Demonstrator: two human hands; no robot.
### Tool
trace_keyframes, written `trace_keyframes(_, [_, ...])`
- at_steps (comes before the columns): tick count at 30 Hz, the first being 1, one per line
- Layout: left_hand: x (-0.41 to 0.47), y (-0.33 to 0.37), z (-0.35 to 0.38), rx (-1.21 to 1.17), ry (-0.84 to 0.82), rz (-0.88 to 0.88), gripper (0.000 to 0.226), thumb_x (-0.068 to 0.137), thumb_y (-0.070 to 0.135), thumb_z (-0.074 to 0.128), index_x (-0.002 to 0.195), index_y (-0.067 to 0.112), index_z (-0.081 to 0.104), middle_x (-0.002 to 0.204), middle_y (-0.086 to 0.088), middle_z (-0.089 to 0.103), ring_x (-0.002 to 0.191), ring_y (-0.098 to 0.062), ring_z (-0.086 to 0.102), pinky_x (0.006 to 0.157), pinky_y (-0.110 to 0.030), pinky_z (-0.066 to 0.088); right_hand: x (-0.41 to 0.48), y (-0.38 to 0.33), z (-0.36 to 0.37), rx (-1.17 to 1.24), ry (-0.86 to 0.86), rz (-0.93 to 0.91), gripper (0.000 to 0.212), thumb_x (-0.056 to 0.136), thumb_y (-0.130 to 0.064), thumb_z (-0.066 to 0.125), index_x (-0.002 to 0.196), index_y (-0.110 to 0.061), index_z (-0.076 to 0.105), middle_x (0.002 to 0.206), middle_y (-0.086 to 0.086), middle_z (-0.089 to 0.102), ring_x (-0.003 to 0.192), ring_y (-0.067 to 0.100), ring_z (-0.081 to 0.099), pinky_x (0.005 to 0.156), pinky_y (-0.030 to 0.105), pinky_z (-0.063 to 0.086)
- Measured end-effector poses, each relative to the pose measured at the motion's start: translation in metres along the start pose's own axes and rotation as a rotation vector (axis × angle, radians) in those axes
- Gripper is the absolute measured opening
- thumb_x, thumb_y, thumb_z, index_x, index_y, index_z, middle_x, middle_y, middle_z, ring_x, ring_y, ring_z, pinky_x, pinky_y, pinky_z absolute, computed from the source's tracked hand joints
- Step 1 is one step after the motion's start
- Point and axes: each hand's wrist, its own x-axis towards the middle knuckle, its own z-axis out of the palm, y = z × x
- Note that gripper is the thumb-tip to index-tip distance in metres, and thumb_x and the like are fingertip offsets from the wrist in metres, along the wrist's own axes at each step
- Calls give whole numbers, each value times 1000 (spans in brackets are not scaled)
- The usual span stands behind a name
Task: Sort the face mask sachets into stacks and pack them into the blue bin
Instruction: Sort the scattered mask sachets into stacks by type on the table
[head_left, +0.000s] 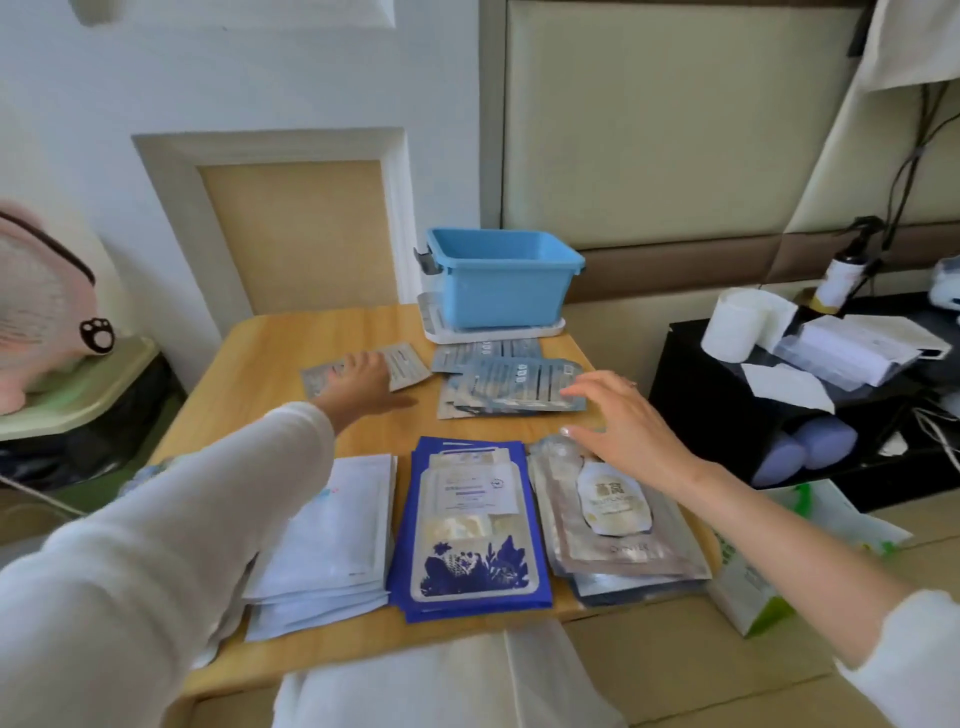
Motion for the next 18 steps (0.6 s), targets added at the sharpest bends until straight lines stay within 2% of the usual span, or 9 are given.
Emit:
trace_keyframes(2, [11,-23,14,-27,-87,-86,121,68,79,51,149,4,2,157,-17,3,144,-37,2,115,-55,13,7,-5,4,40,30,-40,34,88,-25,64,121,-20,58,132,-5,46,124,11,43,98,17,29])
trace_keyframes(3, [14,-29,20,-55,-100,-103,122,66,83,45,149,7,-1,157,-15,-1,145,-36,1,115,-55,12,10,-7,6,63,42,-55,30,88,-24,64,117,-20,60,129,-6,48,121,9,45,97,16,29])
trace_keyframes(5, [17,-38,33,-19,-30,-75,102,79,75,39,149,8,9,156,-16,11,142,-36,18,114,-51,22,14,-10,9,105,56,-77,24,88,-23,64,111,-21,64,125,-9,50,116,7,49,97,18,34])
trace_keyframes(7, [13,-45,33,236,127,51,63,96,46,38,144,9,26,145,-16,36,128,-32,42,101,-41,43,16,-12,12,150,55,-84,19,87,-22,64,107,-21,66,121,-11,53,112,6,52,97,25,42])
trace_keyframes(8, [10,-46,31,371,174,114,47,100,29,36,142,8,31,140,-15,42,123,-30,48,94,-37,48,16,-14,13,170,53,-83,18,88,-20,64,105,-21,67,120,-12,54,110,6,53,97,28,45])
trace_keyframes(10, [2,-46,26,486,185,203,37,100,11,33,135,4,40,133,-14,51,116,-27,55,89,-33,49,15,-18,14,203,43,-79,16,88,-17,63,103,-20,68,115,-12,56,105,5,56,95,30,48])
trace_keyframes(15, [-24,-44,-9,690,175,326,29,97,8,40,123,9,52,116,-7,62,98,-21,63,75,-26,48,12,-30,17,197,-30,-65,16,89,-16,62,103,-22,66,112,-10,58,100,3,57,94,30,49])
trace_keyframes(16, [-31,-40,-22,693,190,332,25,97,10,42,118,11,54,111,-5,64,95,-20,63,73,-27,46,14,-34,16,197,-27,-66,20,89,-17,62,109,-22,64,116,-10,57,105,4,55,98,30,46])
trace_keyframes(18, [-47,-26,-55,661,320,380,17,97,17,45,110,14,56,104,-1,65,92,-18,62,70,-27,45,18,-46,11,160,12,-97,39,89,-22,62,127,-23,53,132,-11,48,123,3,42,110,23,29])
